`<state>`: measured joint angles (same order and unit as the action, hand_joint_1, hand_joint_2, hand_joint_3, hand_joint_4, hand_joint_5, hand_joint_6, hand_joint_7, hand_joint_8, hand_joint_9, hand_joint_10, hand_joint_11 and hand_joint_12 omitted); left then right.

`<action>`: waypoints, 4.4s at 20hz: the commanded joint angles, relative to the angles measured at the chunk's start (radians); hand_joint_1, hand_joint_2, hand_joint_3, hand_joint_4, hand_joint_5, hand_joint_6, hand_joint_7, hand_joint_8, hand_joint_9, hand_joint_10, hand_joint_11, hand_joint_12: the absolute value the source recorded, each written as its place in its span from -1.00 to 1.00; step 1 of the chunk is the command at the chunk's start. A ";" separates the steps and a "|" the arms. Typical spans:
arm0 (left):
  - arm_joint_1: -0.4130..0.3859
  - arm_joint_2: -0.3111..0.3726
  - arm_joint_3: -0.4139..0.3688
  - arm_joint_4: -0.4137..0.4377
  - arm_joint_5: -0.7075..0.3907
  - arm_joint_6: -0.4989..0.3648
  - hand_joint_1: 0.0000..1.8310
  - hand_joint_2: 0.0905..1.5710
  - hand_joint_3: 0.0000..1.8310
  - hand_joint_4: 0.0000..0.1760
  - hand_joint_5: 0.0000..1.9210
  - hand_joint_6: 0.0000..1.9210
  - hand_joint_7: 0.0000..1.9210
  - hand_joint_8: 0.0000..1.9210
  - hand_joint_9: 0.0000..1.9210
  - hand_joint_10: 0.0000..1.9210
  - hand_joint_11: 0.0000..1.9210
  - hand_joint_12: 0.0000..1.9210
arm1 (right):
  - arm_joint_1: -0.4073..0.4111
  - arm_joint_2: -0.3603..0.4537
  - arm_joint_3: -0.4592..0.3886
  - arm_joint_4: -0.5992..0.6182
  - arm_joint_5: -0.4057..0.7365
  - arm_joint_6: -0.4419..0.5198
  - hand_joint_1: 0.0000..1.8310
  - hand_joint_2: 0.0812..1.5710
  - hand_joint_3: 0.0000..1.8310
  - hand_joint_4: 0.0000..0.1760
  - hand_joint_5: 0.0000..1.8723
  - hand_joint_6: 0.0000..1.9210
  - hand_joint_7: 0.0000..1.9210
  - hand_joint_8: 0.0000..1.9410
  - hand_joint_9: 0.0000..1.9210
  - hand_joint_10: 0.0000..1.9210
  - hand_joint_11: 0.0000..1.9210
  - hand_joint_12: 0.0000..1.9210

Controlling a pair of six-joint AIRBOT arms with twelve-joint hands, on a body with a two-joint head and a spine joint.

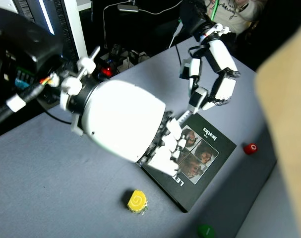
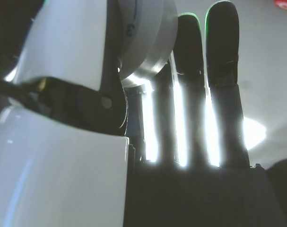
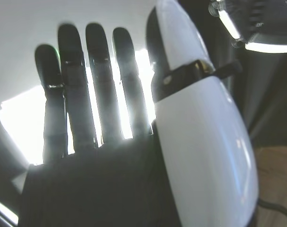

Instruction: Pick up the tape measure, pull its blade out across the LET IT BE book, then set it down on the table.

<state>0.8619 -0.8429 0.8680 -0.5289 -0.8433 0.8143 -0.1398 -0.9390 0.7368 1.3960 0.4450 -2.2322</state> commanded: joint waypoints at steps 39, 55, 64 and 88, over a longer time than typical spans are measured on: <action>-0.100 0.015 0.064 0.005 -0.025 -0.013 0.50 0.37 -1.00 -1.00 0.08 -0.31 0.07 -0.01 -0.12 0.37 -0.16 0.09 | -0.150 -0.172 0.130 -0.293 0.222 0.091 0.11 0.39 -1.00 -1.00 -0.36 -0.99 -0.27 -1.00 -0.27 -0.97 -0.76 0.28; -0.095 0.015 0.060 -0.003 -0.034 -0.016 0.51 0.35 -1.00 -1.00 0.10 -0.31 0.12 -0.10 -0.11 0.35 -0.16 0.14 | -0.159 -0.183 0.150 -0.282 0.263 0.084 0.14 0.41 -1.00 -1.00 -0.34 -0.98 -0.28 -1.00 -0.25 -0.97 -0.74 0.30; -0.093 0.015 0.057 -0.002 -0.047 -0.016 0.51 0.36 -1.00 -1.00 0.10 -0.32 0.09 -0.04 -0.11 0.36 -0.15 0.13 | -0.153 -0.179 0.159 -0.276 0.275 0.083 0.14 0.40 -1.00 -1.00 -0.31 -0.97 -0.26 -0.99 -0.24 -0.97 -0.70 0.30; -0.088 0.015 0.055 0.003 -0.052 -0.016 0.51 0.36 -1.00 -1.00 0.08 -0.29 0.10 -0.06 -0.11 0.36 -0.16 0.12 | -0.141 -0.174 0.160 -0.277 0.278 0.086 0.08 0.43 -0.99 -1.00 -0.27 -0.99 -0.23 -1.00 -0.25 -0.98 -0.76 0.27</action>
<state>0.7822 -0.8318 0.9234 -0.5499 -0.7704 0.8104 -0.3012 -1.1225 0.8982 1.1778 0.6613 -2.1487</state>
